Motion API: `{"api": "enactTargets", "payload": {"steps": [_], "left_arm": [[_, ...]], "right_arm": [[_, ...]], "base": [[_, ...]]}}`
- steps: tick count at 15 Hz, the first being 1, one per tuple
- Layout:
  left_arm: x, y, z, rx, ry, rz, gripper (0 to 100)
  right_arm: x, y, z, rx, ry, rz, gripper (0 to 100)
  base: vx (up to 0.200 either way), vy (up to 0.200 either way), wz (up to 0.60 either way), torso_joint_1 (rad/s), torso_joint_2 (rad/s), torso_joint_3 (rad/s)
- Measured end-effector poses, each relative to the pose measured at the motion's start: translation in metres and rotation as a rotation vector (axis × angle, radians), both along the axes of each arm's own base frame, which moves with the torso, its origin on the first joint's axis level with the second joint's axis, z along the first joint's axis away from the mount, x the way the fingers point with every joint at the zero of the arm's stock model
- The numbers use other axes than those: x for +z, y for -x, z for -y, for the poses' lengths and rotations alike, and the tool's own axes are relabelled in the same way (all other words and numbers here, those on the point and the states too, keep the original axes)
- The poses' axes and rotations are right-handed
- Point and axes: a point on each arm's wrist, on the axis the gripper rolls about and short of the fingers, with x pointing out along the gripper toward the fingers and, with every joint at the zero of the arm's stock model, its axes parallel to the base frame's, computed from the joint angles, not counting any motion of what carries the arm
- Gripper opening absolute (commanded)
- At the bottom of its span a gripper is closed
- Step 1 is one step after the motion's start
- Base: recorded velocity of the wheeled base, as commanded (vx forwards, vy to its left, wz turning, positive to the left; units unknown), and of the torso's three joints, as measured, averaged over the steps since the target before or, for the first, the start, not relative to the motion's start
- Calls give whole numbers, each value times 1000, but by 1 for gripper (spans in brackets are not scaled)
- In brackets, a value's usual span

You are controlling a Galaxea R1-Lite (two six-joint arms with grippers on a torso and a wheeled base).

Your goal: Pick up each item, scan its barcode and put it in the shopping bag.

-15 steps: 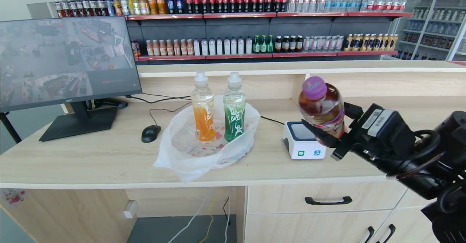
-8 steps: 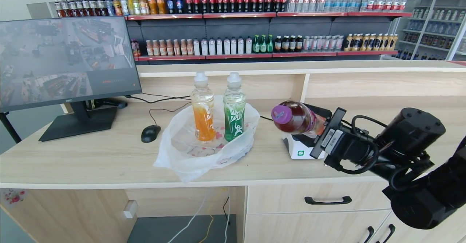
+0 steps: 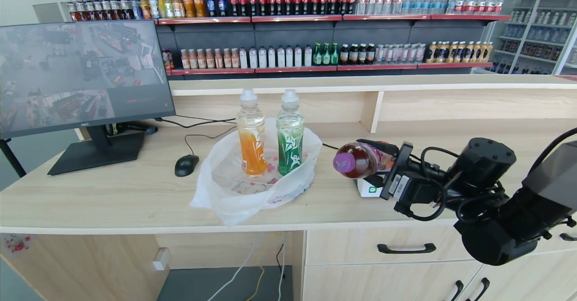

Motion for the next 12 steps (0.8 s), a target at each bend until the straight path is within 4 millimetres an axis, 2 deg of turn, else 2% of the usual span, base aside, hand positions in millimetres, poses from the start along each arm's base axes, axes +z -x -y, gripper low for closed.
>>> {"api": "enactTargets", "payload": {"steps": [6, 12], "left_arm": [[0, 0, 0, 0, 0, 0, 100], [0, 0, 0, 0, 0, 0, 100]], "right_arm": [[-8, -7, -1, 19, 21, 9, 0], [-11, -10, 10, 4, 32, 9, 0]], "base": [[0, 0, 0, 0, 0, 0], [0, 0, 0, 0, 0, 0]]}}
